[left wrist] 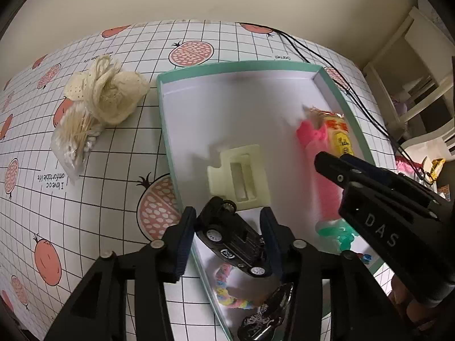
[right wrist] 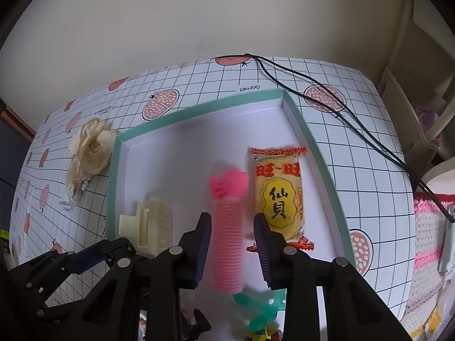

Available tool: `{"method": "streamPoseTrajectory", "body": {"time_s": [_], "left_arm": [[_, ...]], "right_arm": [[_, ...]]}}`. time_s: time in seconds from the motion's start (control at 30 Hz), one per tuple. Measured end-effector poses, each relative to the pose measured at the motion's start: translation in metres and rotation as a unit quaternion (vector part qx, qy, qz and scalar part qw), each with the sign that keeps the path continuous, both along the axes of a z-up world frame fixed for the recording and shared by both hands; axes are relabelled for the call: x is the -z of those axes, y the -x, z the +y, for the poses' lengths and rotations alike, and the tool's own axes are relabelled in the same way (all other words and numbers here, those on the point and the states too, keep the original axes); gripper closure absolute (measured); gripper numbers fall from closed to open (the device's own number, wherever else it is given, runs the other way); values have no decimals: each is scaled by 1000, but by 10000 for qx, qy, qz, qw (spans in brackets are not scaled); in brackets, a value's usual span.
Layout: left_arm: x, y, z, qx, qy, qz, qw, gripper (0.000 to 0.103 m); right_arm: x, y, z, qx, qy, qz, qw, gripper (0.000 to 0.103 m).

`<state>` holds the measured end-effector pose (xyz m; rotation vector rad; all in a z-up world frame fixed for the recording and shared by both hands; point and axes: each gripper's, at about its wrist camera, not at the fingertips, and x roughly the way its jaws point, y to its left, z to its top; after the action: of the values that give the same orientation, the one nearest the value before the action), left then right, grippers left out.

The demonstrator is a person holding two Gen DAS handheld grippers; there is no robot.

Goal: Organize objects
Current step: 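Lower the car and comb into the tray and open the left gripper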

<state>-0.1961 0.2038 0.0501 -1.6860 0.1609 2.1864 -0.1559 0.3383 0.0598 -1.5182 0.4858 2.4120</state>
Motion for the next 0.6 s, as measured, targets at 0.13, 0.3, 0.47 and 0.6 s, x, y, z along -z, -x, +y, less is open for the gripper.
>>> {"method": "streamPoseTrajectory", "body": {"time_s": [0.13, 0.3, 0.47, 0.6], "left_arm": [[-6, 0, 0, -12, 45, 103, 9999, 52], [-14, 3, -6, -79, -47, 195, 9998, 52], [-21, 7, -14, -220, -203, 291, 9991, 52], [-28, 11, -22, -435, -377, 455, 9973, 52]], "right_arm": [[-5, -1, 0, 0, 2, 71, 10000, 69], [-12, -2, -1, -13, -16, 178, 9998, 69], [-13, -2, -2, -15, -43, 188, 9998, 69], [-12, -2, -2, -14, -45, 172, 9998, 67]]}}
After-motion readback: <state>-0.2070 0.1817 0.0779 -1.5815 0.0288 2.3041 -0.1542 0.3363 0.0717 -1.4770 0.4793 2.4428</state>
